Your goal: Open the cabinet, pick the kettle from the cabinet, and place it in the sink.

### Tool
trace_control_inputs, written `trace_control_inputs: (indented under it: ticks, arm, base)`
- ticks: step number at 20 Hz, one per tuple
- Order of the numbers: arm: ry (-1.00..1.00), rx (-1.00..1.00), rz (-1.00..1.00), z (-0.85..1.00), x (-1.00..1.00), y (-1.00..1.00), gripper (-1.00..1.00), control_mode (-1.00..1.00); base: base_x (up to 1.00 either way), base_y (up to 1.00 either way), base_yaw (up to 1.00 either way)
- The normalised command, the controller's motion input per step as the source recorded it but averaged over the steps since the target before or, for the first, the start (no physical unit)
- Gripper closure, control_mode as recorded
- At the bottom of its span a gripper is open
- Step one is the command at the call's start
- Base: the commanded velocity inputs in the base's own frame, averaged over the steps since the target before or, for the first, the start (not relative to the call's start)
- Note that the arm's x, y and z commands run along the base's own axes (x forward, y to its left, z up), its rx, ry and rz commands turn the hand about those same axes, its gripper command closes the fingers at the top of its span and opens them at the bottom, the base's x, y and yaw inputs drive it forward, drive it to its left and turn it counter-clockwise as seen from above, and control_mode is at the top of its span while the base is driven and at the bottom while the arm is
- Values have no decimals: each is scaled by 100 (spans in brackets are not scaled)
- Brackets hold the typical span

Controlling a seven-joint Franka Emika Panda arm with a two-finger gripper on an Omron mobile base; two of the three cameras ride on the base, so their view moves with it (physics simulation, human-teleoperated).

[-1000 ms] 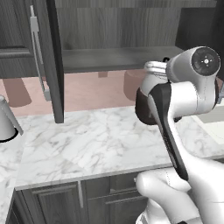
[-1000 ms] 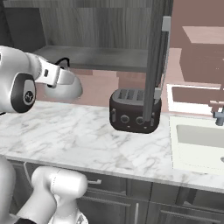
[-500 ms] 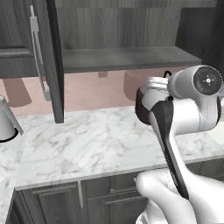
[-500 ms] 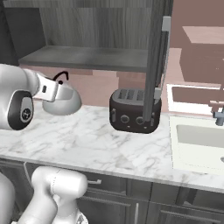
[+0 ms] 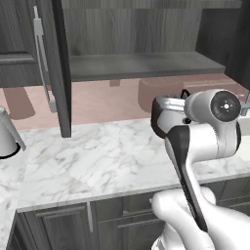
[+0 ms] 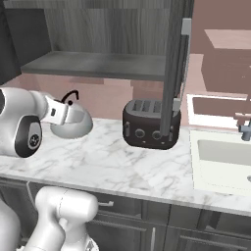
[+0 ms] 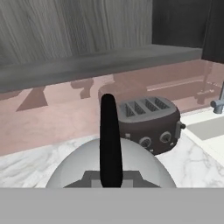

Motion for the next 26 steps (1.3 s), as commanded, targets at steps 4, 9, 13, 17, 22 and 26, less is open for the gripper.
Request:
trace_control_inputs:
  ticks: [4, 9, 13, 17, 22, 26]
  arm:
    - [0, -4, 0, -18, 16, 0, 100, -100]
    - [0, -2, 0, -23, 16, 1, 100, -100]
    - [0, -1, 0, -23, 18, 2, 100, -100]
    - [0, -2, 0, -21, 17, 4, 100, -100]
    - [1, 0, 0, -18, 15, 6, 100, -100]
    - [0, 0, 0, -4, 3, 2, 100, -100]
  base:
    - [0, 0, 0]
    - [0, 0, 0]
    - [0, 0, 0]
    - [0, 0, 0]
    - [0, 0, 0]
    - [0, 0, 0]
